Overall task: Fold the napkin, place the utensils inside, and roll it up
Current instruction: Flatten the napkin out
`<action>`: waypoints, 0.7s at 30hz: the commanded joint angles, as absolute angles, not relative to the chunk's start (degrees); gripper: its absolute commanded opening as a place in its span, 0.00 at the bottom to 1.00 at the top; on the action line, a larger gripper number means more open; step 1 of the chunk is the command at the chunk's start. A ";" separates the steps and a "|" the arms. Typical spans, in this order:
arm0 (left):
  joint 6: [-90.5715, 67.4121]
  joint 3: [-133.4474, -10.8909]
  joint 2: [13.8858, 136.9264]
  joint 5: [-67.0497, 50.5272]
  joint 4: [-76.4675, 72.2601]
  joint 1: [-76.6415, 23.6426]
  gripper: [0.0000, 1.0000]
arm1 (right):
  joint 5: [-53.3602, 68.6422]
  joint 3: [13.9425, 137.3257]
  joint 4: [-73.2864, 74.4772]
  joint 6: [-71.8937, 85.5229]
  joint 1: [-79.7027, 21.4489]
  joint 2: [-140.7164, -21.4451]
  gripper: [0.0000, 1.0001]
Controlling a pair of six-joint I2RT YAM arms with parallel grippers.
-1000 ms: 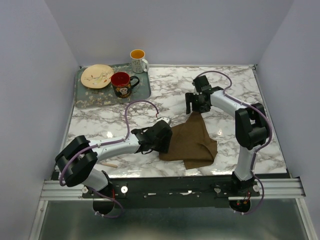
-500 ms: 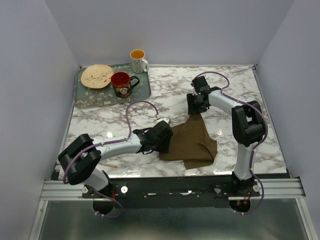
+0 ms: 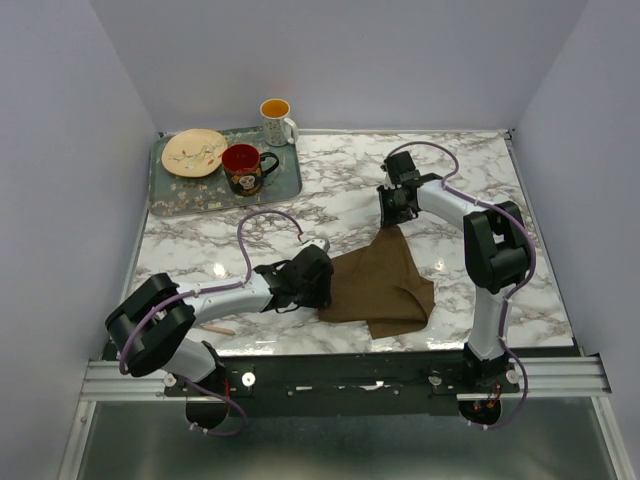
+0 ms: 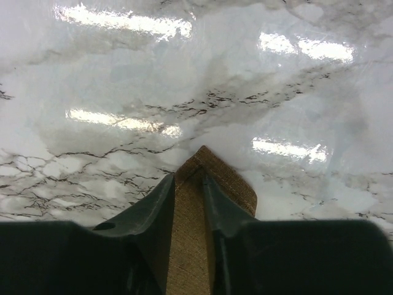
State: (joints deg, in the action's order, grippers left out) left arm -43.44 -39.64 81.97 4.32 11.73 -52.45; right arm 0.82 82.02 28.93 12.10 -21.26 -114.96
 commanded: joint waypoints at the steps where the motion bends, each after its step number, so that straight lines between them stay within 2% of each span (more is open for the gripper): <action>1: -44.39 -39.81 80.60 1.85 9.14 -52.21 0.43 | 0.88 82.26 27.77 11.87 -20.92 -112.59 0.25; 2: -44.30 -39.90 80.25 1.93 9.31 -52.21 0.38 | 0.97 82.27 27.77 11.95 -20.92 -112.41 0.24; 3: -44.04 -39.90 79.90 1.76 9.23 -52.12 0.27 | 1.05 82.61 27.69 11.95 -20.92 -112.24 0.19; 4: -43.86 -39.90 79.89 1.58 9.23 -52.03 0.24 | 1.23 82.79 27.69 12.04 -20.92 -112.32 0.17; 7: -42.72 -40.95 80.16 0.61 10.10 -51.07 0.03 | 2.02 83.41 27.69 13.00 -20.57 -112.06 0.01; 8: -42.45 -41.39 79.72 1.31 10.89 -50.98 0.00 | 2.20 83.32 27.69 13.36 -20.48 -111.63 0.01; 12: -39.12 -46.55 72.71 9.20 18.51 -50.63 0.00 | -1.56 81.92 27.25 14.06 -19.87 -104.44 0.01; 16: -31.83 -56.23 60.16 23.17 24.08 -49.92 0.00 | -5.88 81.03 27.33 13.54 -17.32 -89.59 0.01; 17: -27.90 -58.51 58.55 24.94 24.08 -49.40 0.00 | -7.28 81.73 27.25 12.93 -16.79 -82.86 0.01; 19: -24.02 -64.14 55.13 27.41 22.42 -49.22 0.00 | -8.43 82.18 25.76 10.29 -16.17 -77.20 0.01; 21: -18.65 -69.40 54.49 24.89 20.58 -48.61 0.00 | -4.42 83.84 27.14 7.58 -16.00 -72.87 0.01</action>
